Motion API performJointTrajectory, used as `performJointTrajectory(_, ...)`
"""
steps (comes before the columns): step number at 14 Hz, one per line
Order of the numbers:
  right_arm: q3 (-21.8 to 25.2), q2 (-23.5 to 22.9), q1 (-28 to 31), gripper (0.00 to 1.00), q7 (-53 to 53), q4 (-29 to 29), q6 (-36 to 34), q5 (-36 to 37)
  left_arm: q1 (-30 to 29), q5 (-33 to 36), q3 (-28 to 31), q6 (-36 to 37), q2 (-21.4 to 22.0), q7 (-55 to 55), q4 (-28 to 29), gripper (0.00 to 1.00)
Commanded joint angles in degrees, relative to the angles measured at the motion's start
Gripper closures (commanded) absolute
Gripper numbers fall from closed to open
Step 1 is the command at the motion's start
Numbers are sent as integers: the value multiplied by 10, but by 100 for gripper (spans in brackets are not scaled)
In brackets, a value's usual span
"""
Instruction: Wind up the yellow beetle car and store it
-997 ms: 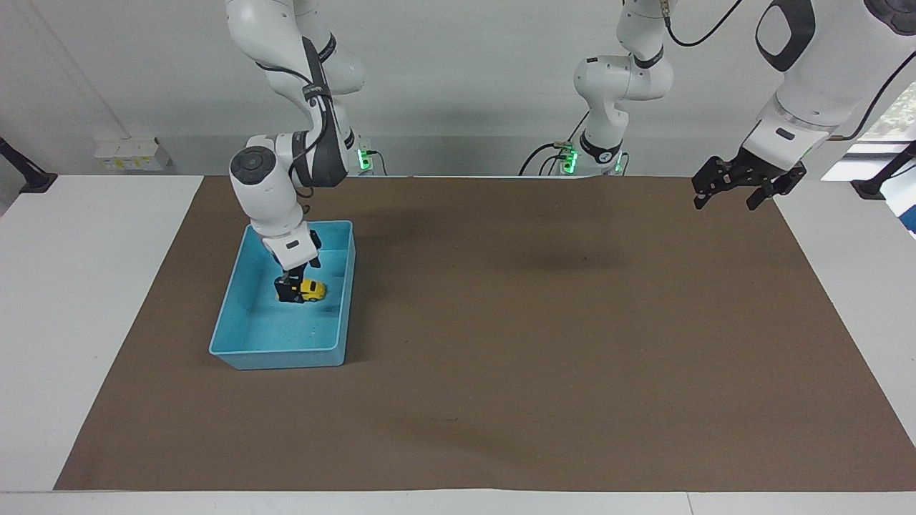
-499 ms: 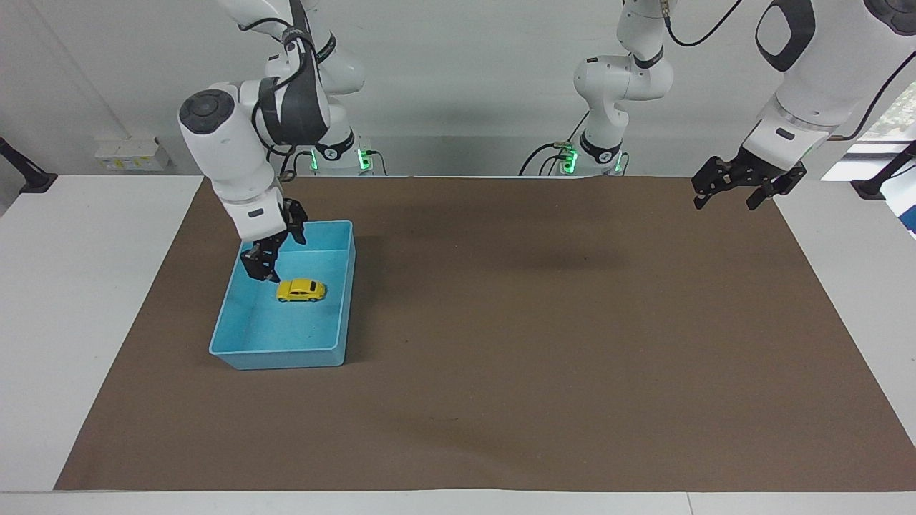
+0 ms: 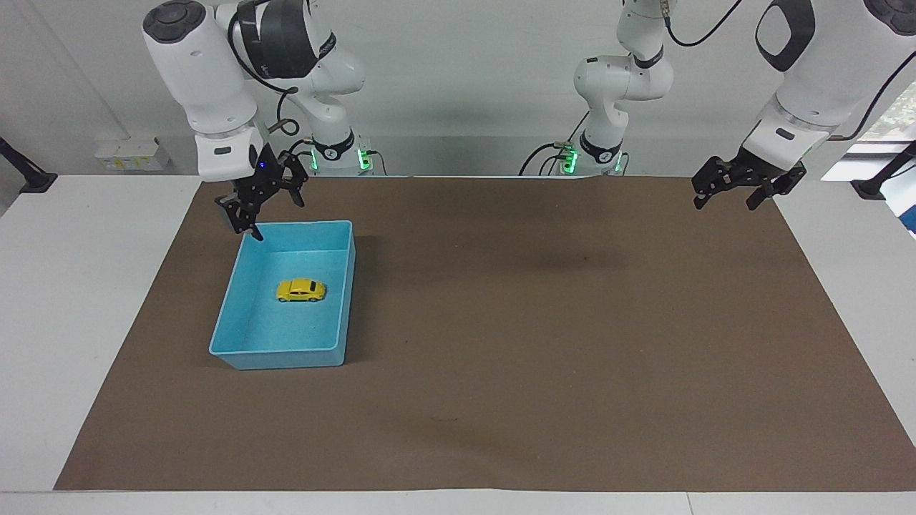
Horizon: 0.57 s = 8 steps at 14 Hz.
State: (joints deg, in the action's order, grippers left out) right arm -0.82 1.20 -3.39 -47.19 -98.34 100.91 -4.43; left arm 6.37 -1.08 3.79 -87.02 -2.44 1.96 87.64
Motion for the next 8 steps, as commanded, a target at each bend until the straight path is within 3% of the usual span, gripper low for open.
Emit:
performJointTrajectory(1, -4, -3, 4, 0, 79, 24, -7, -29, -10, -4, -6, 10, 2, -4, -4, 0)
performJointTrajectory(4, 5, -3, 10, 0, 237, 56, -31, -31, -10, -3, -6, 11, 2, -4, -5, 0)
performJointTrajectory(8, 13, -1, 11, 0, 328, 87, -95, -15, -10, -3, -6, 10, 2, -4, -5, 0)
